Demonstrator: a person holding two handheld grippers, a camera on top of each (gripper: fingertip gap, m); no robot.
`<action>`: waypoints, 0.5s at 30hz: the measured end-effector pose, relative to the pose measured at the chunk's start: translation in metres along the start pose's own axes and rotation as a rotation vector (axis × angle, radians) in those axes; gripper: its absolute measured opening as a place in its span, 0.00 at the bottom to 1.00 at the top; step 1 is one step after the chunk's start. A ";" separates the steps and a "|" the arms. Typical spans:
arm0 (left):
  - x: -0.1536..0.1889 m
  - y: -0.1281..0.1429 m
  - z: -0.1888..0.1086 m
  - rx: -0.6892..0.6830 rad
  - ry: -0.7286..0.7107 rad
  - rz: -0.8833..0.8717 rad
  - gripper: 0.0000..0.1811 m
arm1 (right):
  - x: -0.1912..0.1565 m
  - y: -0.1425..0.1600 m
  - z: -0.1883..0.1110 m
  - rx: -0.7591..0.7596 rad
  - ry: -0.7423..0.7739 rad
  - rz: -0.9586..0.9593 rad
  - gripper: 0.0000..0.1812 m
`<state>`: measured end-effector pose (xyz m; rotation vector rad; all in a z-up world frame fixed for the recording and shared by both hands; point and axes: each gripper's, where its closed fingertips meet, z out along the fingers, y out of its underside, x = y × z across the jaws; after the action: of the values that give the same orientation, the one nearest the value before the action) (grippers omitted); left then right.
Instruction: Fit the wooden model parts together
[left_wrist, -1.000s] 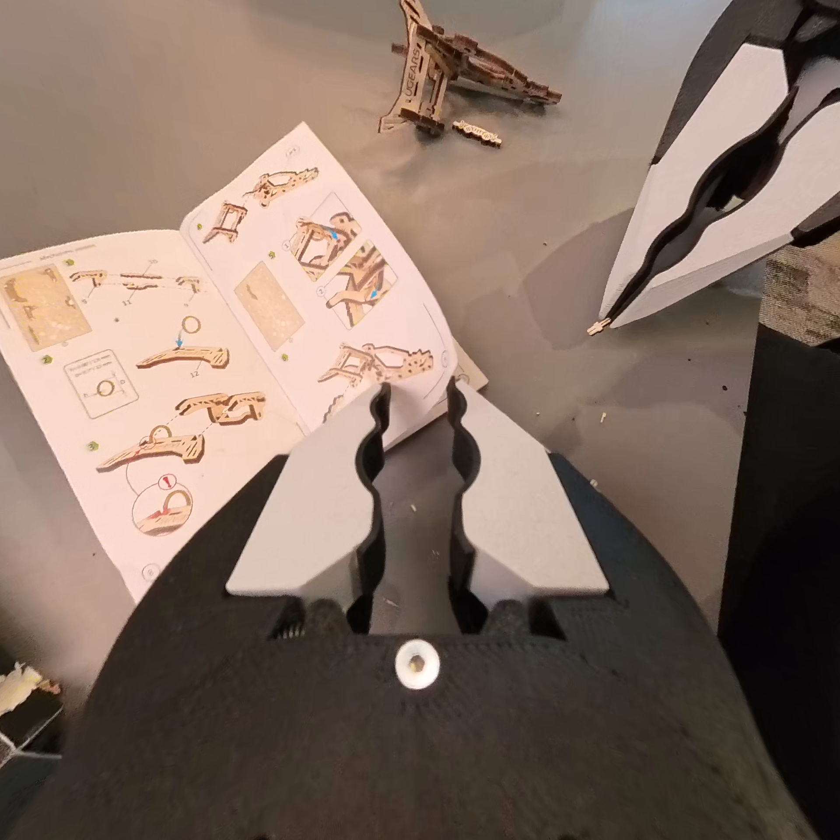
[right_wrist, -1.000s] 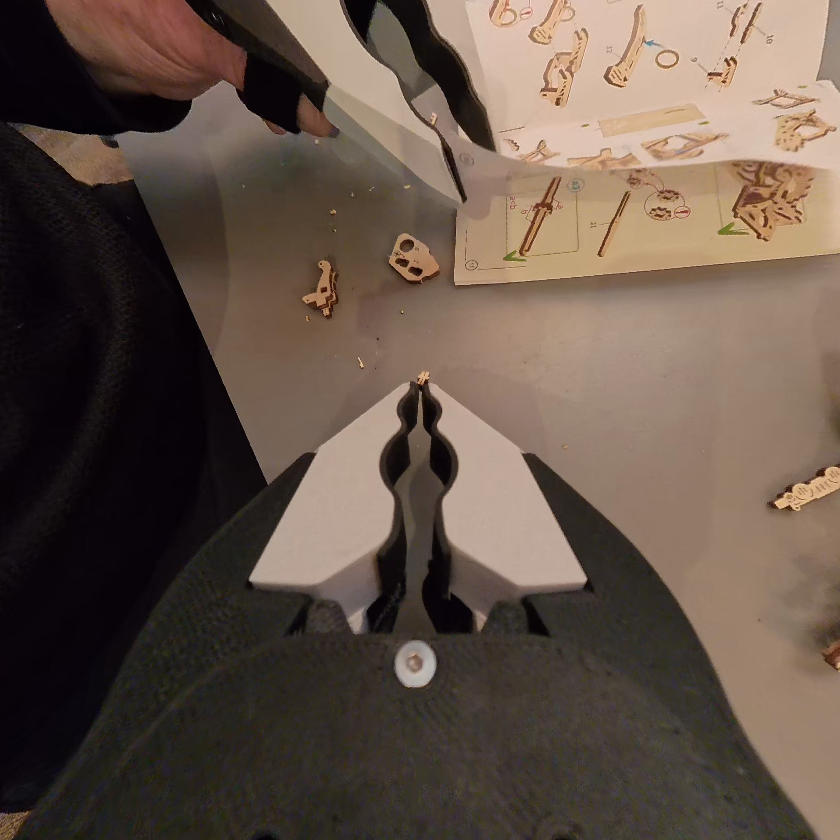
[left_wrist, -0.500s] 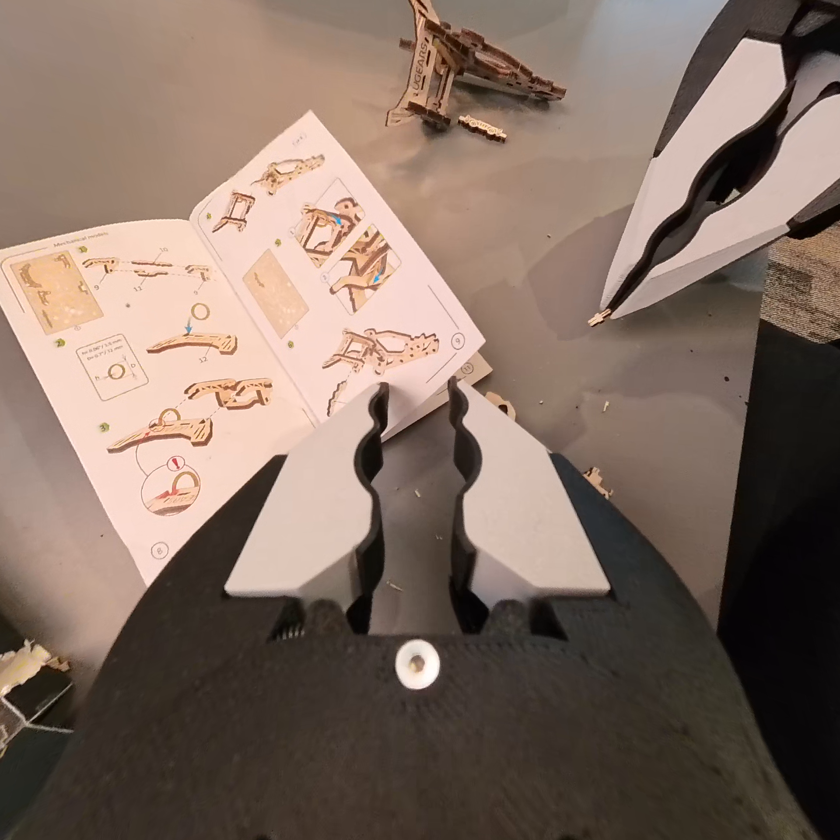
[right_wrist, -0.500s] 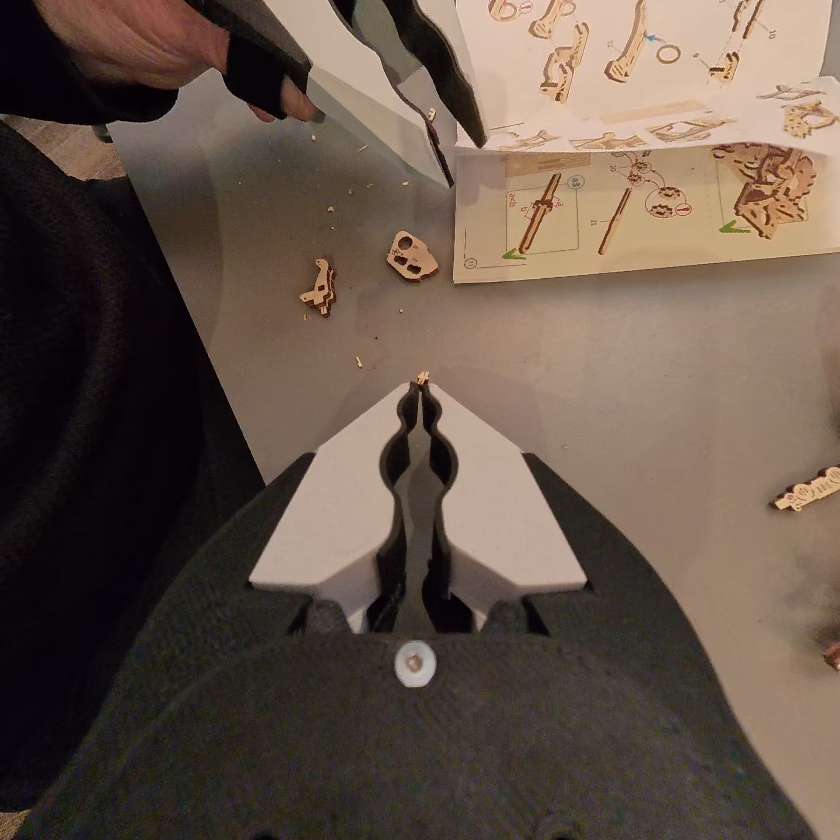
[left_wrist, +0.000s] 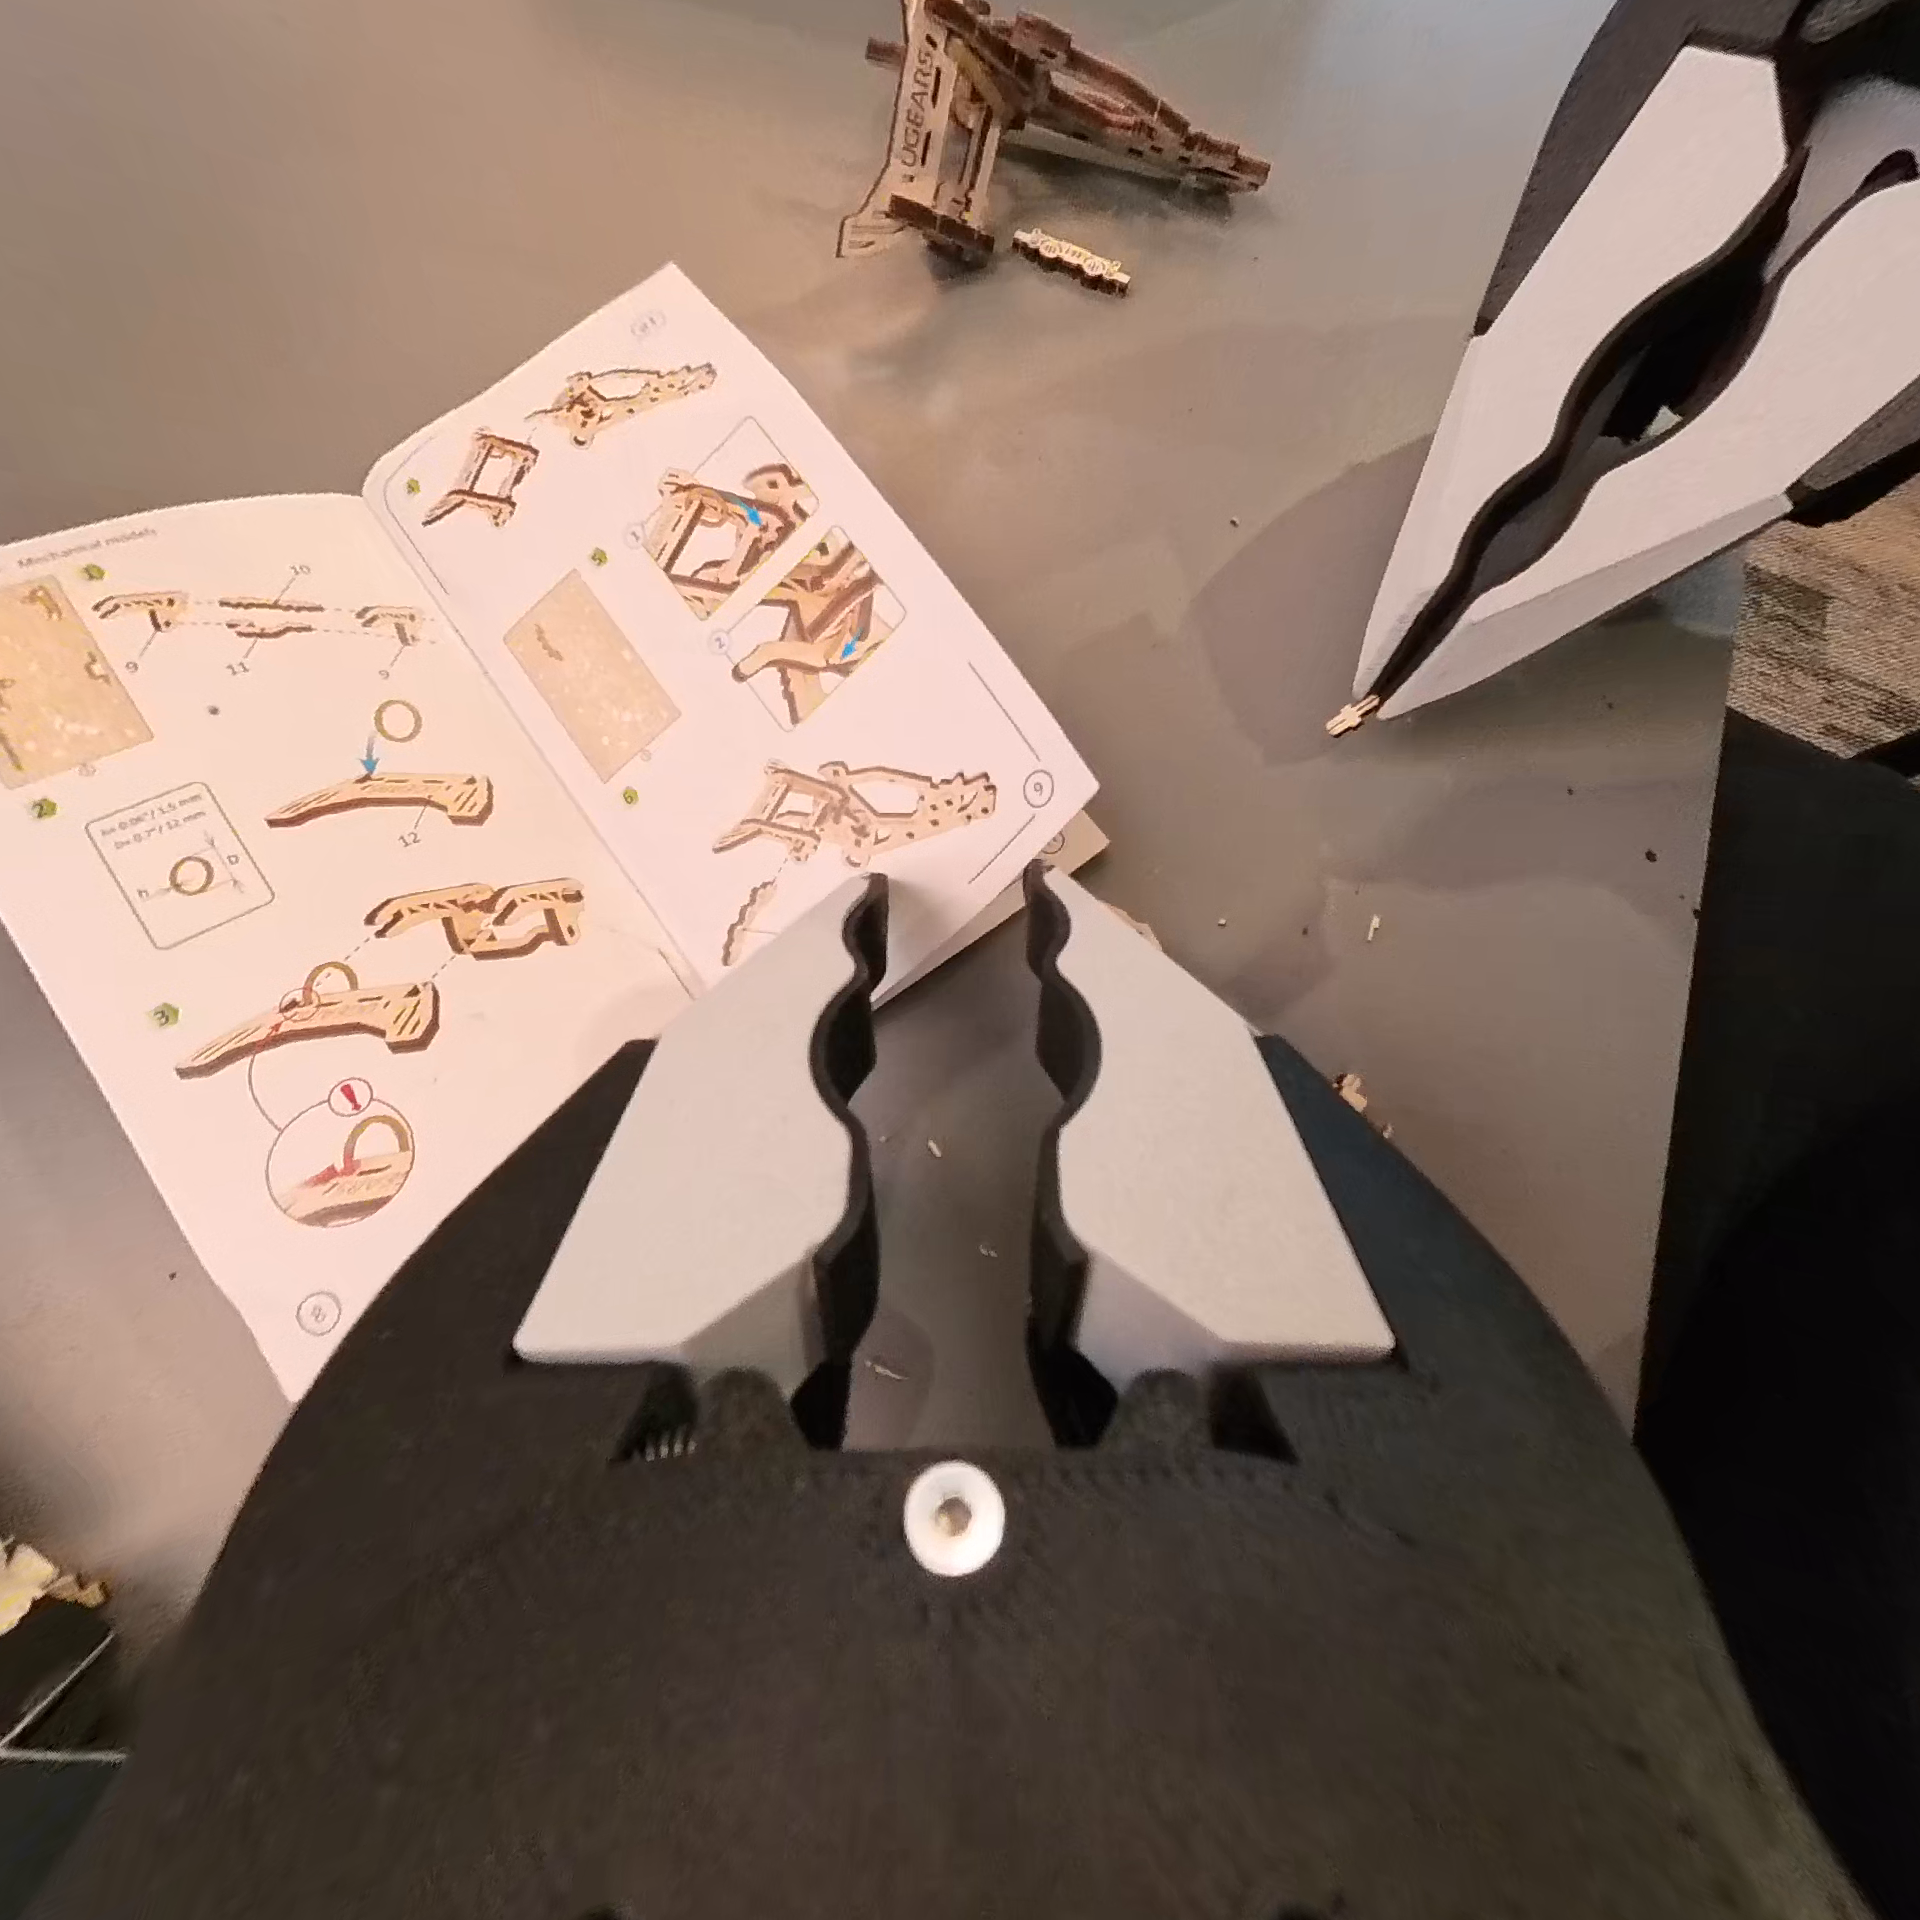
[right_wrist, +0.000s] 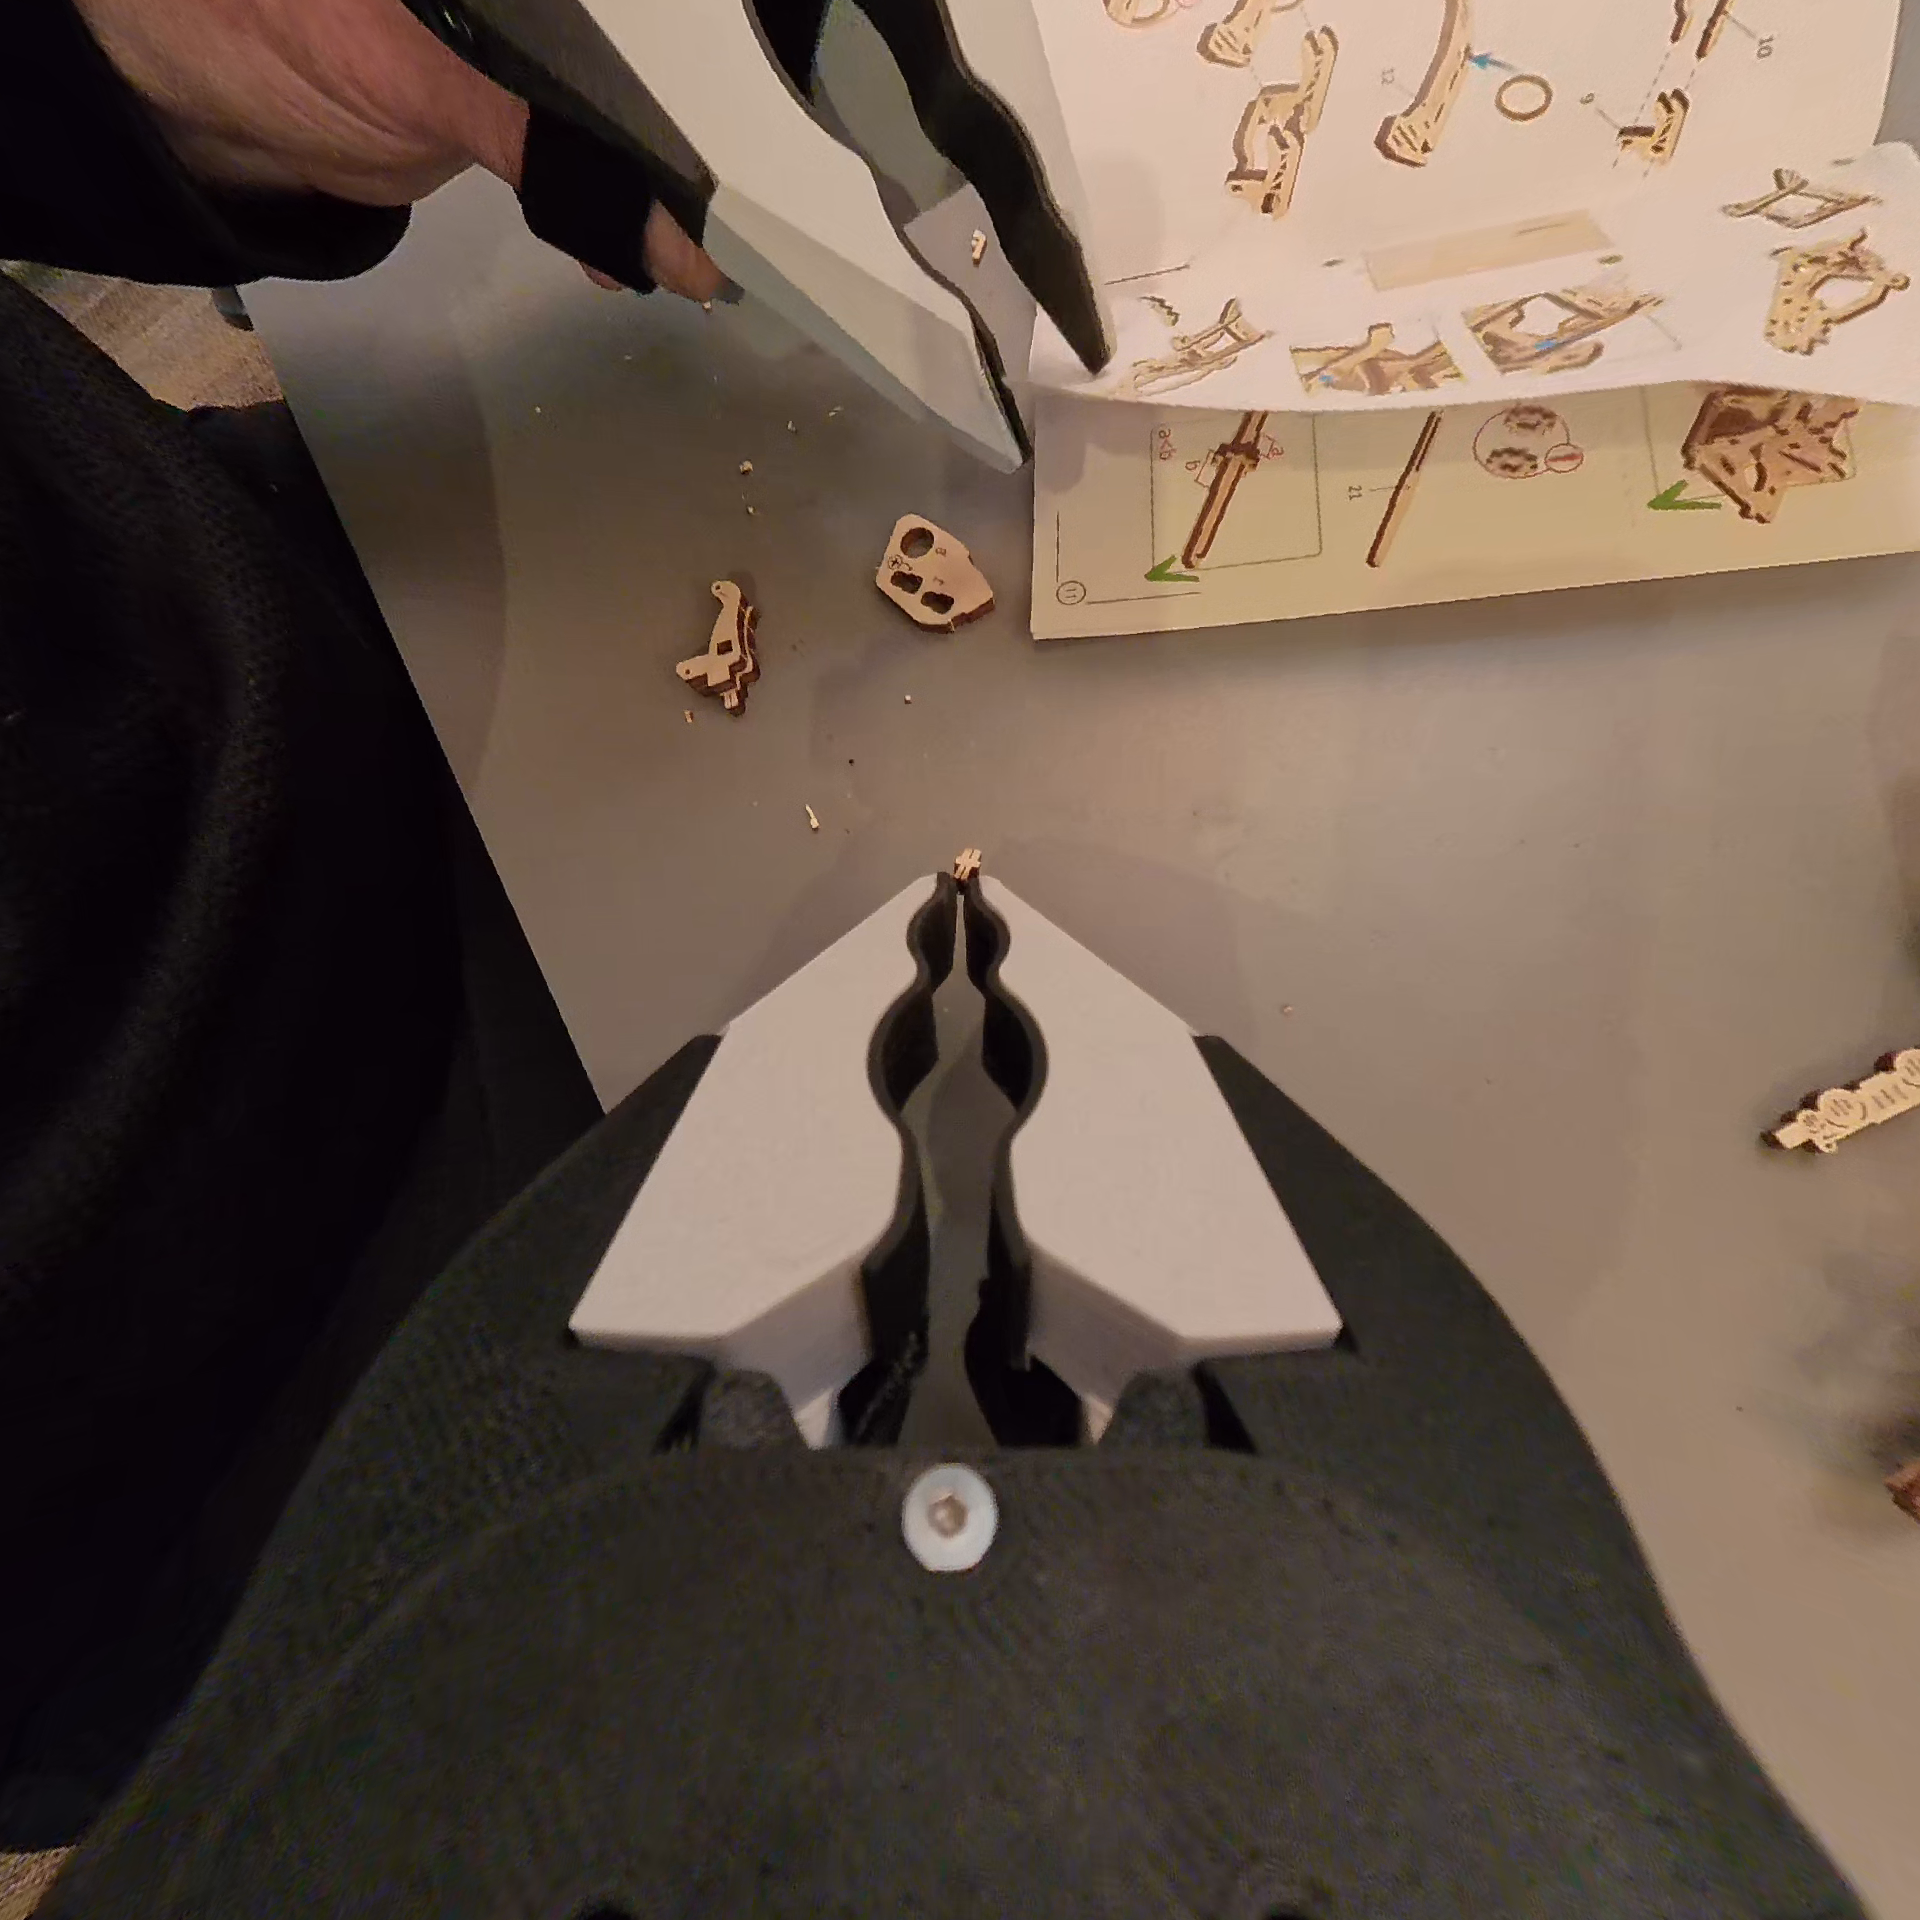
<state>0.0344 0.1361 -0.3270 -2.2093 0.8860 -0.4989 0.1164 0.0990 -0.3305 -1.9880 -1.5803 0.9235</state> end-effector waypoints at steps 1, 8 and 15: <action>0.000 0.000 0.001 -0.003 0.003 -0.001 0.13 | 0.000 0.000 0.000 0.000 0.000 0.001 0.00; 0.002 0.000 0.004 0.000 0.013 0.000 0.13 | 0.001 0.002 0.001 -0.004 -0.003 0.004 0.00; 0.000 -0.002 0.000 0.017 -0.004 0.002 0.13 | 0.001 0.002 0.002 -0.005 -0.003 0.006 0.00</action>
<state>0.0352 0.1375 -0.3252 -2.1936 0.8784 -0.4987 0.1167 0.0992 -0.3336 -1.9971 -1.5807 0.9264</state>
